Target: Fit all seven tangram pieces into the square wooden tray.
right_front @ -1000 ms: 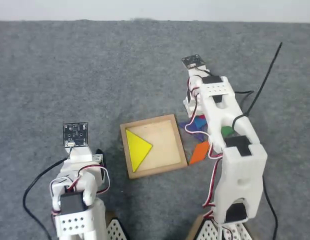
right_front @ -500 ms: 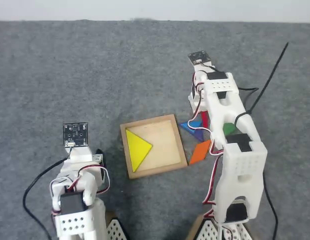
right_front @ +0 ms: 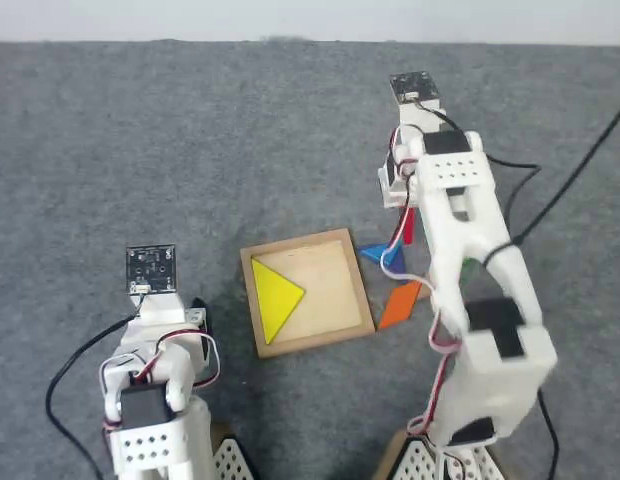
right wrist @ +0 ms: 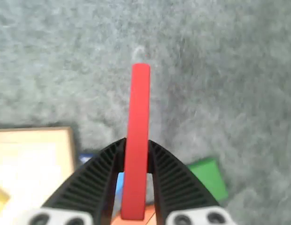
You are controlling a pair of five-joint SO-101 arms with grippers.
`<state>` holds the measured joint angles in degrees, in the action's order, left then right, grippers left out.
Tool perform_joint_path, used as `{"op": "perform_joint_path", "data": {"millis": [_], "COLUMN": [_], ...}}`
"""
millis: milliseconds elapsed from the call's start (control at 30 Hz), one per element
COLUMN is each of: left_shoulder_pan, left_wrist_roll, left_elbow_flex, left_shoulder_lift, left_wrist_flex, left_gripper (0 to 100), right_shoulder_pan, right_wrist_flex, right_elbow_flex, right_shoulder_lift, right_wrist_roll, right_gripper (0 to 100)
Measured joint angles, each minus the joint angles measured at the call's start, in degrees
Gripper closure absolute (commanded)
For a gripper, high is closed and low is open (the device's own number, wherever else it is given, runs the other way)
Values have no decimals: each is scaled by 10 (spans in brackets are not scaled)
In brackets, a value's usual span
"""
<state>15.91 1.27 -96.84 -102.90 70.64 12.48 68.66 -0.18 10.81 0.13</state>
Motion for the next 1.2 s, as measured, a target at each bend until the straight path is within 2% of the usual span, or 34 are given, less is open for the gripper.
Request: {"op": "perform_joint_path", "data": {"millis": [100,233,367,500,667,900,1200], "left_shoulder_pan": [0,0,0,0,0,0,0], "left_wrist_roll": [0,0,0,0,0,0,0], "left_elbow_flex": [0,0,0,0,0,0,0], "left_shoulder_lift": [0,0,0,0,0,0,0], "left_wrist_flex": [0,0,0,7,13,13,13], "left_gripper": [889,889,889,889,889,889,889], "right_shoulder_pan": [28,69,150,233,283,288,288], "right_wrist_flex": [-25,-122,-200,-224,-229,-314,-331], "right_elbow_flex": [84,254,394,400,375,337,306], "right_shoulder_lift": [-105,-268,-358,-359,-284,-142,-77], "right_wrist_roll": [-14,-31,-68,-114,-214,-339,-358], "right_gripper": [992,992,992,992,992,992,987]}}
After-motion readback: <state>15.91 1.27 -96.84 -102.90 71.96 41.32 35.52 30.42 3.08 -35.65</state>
